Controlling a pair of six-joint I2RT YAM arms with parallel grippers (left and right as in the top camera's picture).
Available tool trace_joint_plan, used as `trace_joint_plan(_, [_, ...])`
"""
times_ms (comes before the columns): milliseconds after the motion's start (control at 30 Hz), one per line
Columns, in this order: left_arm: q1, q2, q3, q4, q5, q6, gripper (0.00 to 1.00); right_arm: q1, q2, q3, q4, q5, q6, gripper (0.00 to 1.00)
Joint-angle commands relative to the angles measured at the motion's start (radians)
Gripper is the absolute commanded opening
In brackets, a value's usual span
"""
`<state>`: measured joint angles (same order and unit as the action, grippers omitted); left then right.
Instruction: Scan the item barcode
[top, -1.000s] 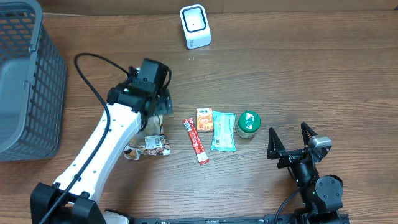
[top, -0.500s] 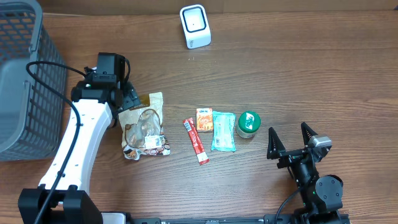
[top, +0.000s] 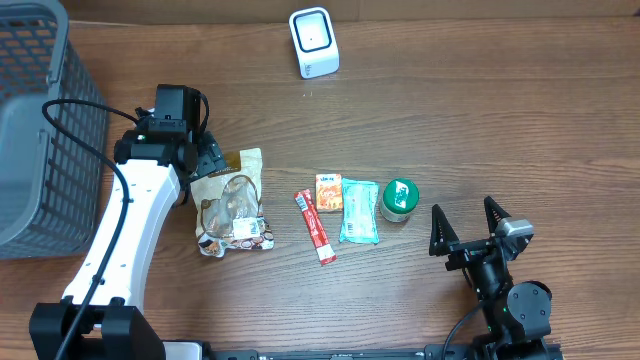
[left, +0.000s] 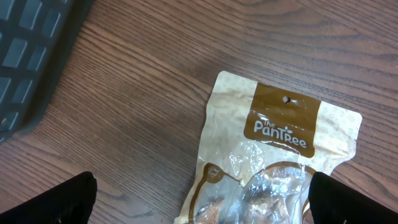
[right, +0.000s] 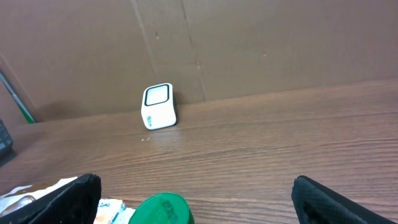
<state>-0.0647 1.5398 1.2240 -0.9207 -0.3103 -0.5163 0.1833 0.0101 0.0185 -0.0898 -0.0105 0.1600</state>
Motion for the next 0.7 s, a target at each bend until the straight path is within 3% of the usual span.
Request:
trace_joint_plan(0, [-0.001,-0.022,0.018,-0.002,0.006,0.008,0.99,-0.005,-0.007,-0.011,0.005,0.010,-0.004,1.00])
trace_joint_plan(433, [-0.001,-0.022,0.018,-0.002,0.006,0.008,1.00,-0.005,-0.007,-0.011,0.005,0.006,-0.003,1.00])
trace_joint_plan(667, [-0.001,-0.022,0.018,-0.002,0.006,0.008,1.00,-0.005,-0.007,-0.002,0.005,-0.083,0.154,1.00])
